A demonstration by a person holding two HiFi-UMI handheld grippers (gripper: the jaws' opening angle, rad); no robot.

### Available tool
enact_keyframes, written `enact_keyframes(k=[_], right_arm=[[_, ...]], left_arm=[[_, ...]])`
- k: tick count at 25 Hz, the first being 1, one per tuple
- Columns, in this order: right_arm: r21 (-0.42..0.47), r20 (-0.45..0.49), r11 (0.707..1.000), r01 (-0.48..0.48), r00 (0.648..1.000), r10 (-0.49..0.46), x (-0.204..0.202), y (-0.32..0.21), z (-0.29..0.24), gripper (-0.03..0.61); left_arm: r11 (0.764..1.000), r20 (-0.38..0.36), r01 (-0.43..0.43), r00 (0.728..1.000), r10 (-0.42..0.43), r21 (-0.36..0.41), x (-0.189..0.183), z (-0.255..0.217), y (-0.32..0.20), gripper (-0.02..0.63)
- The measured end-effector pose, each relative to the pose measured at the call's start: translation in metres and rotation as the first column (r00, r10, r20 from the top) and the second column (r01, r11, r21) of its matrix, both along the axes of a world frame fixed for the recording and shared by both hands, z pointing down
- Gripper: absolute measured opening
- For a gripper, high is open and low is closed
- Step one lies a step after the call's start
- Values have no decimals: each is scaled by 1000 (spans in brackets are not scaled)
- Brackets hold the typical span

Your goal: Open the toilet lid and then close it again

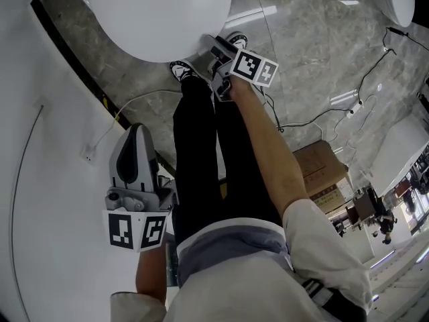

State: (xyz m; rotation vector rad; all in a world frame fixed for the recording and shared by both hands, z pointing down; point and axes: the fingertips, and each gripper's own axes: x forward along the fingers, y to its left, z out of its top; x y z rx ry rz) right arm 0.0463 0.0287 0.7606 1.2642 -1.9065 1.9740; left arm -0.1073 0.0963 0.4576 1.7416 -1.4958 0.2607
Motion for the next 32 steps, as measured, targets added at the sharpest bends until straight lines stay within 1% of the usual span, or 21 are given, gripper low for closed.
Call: enact_keyframes(k=[3,6,12,17,26,32], right_arm=[[-3,-10,1000,-7,1000,7,1,-1,0,140],[3,-28,1000,11,1000,-11,0,-1,-2,140],[-2,-45,1000,19,999,-19,1,-2,-5,140],[-9,-41,999,33,999,-34,0,-2,-9,141],[-20,-29,999,36,999,-36,-1,-1,-14,140],[-32,-9,999,9,1000,-10,-1,-1,-12,140]], left_arm=[[1000,5,8,1000,-8,-2,-4,0,2,8],[1000,7,13,1000,-13,1,-6,-1,4,8],[1000,5,9,1000,-9,3,1,-3,3,8],[1000,8,10,1000,-10,16,6,-9,0,8],[999,11,44,999,-45,28,5,-16,-4,8],[998,4,59,998,-59,23,4,-15,-3,8]])
